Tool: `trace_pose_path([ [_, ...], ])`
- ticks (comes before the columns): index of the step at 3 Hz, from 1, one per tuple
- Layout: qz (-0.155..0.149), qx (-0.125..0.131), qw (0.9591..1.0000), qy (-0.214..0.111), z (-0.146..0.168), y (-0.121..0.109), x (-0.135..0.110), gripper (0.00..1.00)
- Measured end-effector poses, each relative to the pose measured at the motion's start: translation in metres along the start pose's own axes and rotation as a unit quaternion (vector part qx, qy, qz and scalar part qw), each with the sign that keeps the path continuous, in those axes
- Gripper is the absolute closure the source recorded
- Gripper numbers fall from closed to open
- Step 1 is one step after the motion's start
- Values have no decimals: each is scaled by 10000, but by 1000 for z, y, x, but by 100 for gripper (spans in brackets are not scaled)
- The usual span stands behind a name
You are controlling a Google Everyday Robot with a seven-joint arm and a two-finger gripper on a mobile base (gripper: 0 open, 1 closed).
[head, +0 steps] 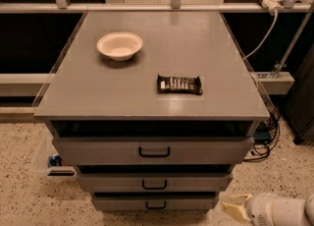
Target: Open middle drawer
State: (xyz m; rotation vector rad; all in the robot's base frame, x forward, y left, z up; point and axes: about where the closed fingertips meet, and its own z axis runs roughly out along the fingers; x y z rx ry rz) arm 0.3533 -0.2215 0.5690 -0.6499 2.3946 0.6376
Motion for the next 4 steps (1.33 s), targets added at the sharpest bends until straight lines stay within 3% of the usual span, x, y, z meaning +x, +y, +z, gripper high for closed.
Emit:
trace_pose_path([
  [1, -538, 361, 9952, -732, 30, -13, -16, 100],
  [2, -793, 567, 9894, -1080, 43, -20, -24, 100],
  [3, -803, 568, 9892, -1086, 44, -19, -25, 100],
  [4, -1174, 735, 9804, -1399, 60, -25, -39, 100],
])
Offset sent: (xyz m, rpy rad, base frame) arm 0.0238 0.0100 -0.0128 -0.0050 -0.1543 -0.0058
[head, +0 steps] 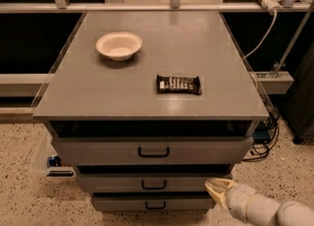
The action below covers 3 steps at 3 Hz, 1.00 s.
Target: Open middle drawer
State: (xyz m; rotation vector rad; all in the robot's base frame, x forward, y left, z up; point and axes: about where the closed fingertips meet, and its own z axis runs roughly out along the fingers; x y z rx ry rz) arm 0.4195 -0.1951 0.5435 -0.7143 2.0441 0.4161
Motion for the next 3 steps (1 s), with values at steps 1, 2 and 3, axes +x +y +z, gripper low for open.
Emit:
trace_pose_path([
  [1, -844, 110, 9949, -550, 36, -7, -16, 100],
  [2, -844, 110, 9949, -550, 36, -7, -16, 100],
  [3, -710, 91, 9964, -453, 52, -2, 1, 100],
])
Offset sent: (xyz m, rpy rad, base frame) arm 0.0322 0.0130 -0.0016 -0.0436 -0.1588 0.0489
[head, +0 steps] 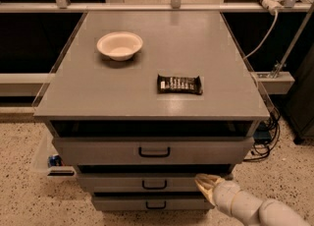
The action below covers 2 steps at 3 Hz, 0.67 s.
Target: Open middle drawer
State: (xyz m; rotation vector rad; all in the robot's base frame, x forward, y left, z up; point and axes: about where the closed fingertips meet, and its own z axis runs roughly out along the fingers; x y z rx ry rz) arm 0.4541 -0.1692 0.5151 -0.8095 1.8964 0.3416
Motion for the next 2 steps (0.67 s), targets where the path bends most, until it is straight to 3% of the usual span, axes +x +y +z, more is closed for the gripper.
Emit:
trace_pose_path([
  [1, -5, 48, 10000, 1, 16, 1, 13, 100],
  [2, -189, 287, 9991, -244, 42, -19, 2, 100],
])
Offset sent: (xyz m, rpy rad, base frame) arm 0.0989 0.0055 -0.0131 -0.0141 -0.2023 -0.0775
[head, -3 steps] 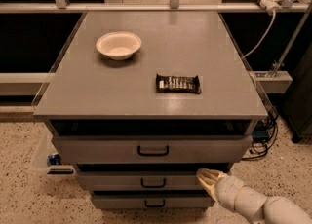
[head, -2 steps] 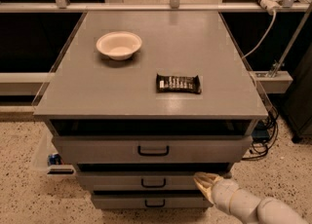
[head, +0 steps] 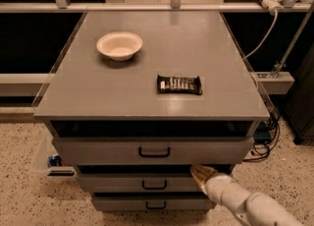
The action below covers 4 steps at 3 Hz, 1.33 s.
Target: Open middle drawer
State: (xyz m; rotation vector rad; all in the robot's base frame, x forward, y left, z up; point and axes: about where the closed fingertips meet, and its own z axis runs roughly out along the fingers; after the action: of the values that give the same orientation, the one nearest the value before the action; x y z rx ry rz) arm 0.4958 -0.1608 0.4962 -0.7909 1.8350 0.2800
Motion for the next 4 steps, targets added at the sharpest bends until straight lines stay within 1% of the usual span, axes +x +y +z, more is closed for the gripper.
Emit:
trace_pose_path([
  [1, -157, 290, 9992, -234, 30, -28, -13, 100],
  [2, -163, 302, 9991, -242, 30, -26, -13, 100],
  [3, -95, 243, 9996, -69, 27, -15, -2, 100],
  [4, -36, 239, 9995, 200, 21, -2, 17, 100],
])
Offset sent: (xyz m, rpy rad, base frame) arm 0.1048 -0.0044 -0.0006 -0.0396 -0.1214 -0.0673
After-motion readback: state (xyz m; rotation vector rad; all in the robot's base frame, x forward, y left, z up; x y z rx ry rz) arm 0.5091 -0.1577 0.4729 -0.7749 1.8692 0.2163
